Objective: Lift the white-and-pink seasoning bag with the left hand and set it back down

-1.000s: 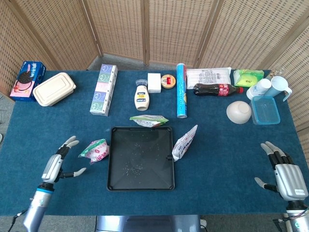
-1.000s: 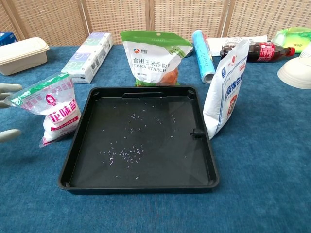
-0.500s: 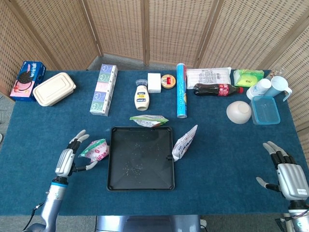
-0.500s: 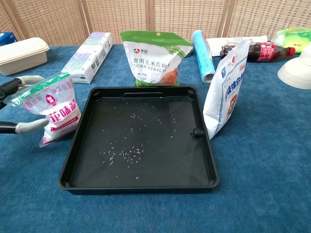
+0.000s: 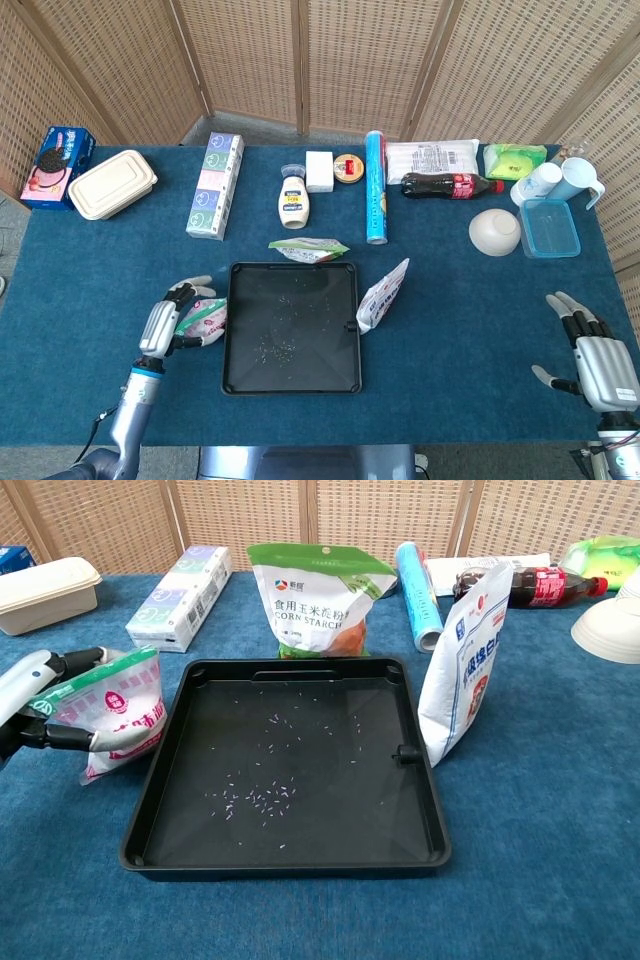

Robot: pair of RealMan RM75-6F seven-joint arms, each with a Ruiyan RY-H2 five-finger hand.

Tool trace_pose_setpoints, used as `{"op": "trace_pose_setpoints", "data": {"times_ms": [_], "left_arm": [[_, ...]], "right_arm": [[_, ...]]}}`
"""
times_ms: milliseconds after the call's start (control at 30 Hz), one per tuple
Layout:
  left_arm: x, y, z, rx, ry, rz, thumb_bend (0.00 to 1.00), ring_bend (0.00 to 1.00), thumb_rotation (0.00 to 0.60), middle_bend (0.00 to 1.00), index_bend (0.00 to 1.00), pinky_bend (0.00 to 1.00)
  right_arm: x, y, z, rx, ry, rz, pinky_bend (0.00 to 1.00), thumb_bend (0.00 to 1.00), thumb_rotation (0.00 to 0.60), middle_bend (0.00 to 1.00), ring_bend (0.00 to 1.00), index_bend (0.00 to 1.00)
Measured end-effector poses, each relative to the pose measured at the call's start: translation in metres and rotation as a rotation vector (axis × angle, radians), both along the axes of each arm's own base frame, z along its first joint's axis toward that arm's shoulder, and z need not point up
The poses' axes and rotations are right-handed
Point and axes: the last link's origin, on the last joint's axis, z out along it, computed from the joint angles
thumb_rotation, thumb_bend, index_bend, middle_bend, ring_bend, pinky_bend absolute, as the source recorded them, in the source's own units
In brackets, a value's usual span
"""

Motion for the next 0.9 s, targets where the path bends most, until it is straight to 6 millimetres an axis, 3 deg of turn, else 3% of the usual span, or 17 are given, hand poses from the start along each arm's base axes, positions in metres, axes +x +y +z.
{"op": "trace_pose_setpoints", "data": {"times_ms": [133, 233, 367, 567, 900], "left_arm": [[0.0, 0.002, 0.0, 0.034, 0.013, 0.022, 0.35, 0.61, 0.6, 0.66, 0.77, 0.5], [-0.001, 0.003, 0.002, 0.074, 0.023, 0.044, 0.37, 0.68, 0.6, 0.74, 0.85, 0.57], [-0.003, 0.005, 0.011, 0.144, 0.012, 0.041, 0.38, 0.69, 0.6, 0.75, 0.86, 0.57], [-0.004, 0.011, 0.031, 0.116, 0.037, -0.055, 0.38, 0.69, 0.6, 0.75, 0.86, 0.57], [0.001, 0.026, 0.1, -0.089, 0.175, -0.285, 0.39, 0.69, 0.6, 0.75, 0.86, 0.57]], "right_arm": [[0.0, 0.0, 0.001, -0.003, -0.001, 0.0, 0.15, 0.0, 0.6, 0.07, 0.13, 0.0], [0.0, 0.0, 0.001, -0.002, -0.003, -0.001, 0.15, 0.0, 0.6, 0.07, 0.13, 0.0], [0.0, 0.0, 0.0, 0.001, 0.0, 0.0, 0.15, 0.0, 0.6, 0.07, 0.13, 0.0], [0.0, 0.0, 0.0, 0.001, 0.001, 0.0, 0.15, 0.0, 0.6, 0.07, 0.14, 0.0], [0.001, 0.001, -0.003, 0.008, 0.009, -0.002, 0.15, 0.0, 0.6, 0.07, 0.14, 0.0]]}}
